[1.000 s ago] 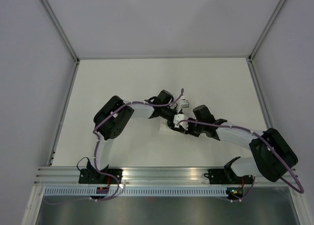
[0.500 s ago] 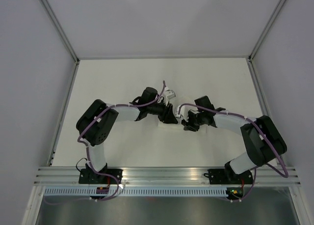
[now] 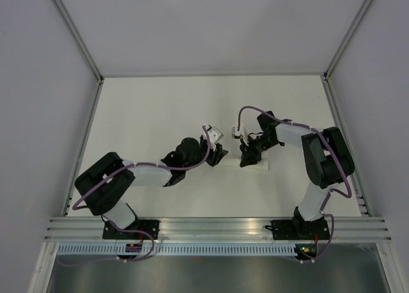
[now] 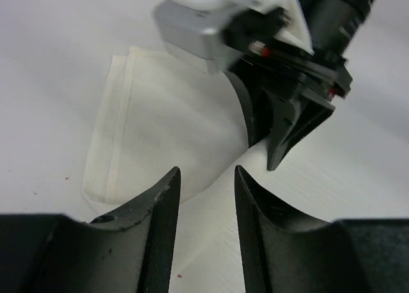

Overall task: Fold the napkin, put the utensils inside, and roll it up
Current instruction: Roll the napkin with the utensil

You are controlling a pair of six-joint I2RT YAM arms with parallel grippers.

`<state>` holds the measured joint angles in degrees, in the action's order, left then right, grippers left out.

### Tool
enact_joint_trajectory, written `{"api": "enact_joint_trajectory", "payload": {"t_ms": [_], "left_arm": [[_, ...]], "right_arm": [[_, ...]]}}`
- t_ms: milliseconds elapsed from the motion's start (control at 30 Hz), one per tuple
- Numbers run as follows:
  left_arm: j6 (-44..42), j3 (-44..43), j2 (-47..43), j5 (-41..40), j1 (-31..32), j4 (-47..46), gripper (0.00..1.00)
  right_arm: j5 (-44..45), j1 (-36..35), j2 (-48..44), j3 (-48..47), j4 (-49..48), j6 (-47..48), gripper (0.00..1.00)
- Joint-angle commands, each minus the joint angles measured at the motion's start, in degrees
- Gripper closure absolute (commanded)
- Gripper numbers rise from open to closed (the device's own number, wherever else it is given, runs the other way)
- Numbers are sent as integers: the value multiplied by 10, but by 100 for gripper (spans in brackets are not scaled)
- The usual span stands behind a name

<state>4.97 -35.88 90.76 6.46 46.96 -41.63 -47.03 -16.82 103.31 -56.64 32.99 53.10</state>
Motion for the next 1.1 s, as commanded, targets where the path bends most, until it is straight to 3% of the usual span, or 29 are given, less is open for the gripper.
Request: {"api": "enact_joint_trajectory", "payload": {"t_ms": [0, 300, 667, 900, 1067], "left_arm": [[-160, 18, -2, -144, 73, -75, 55], [-348, 11, 93, -190, 176, -124, 40], [-458, -7, 189, -208, 195, -168, 27], [-448, -44, 202, -164, 189, -51, 30], [-417, -67, 210, -124, 182, 38, 45]], "right_arm": [[38, 1, 58, 2, 82, 48, 87], [37, 4, 86, -19, 102, 47, 88], [35, 5, 103, -32, 119, 53, 88], [33, 6, 110, -39, 128, 55, 88], [33, 6, 113, -44, 135, 60, 89]]}}
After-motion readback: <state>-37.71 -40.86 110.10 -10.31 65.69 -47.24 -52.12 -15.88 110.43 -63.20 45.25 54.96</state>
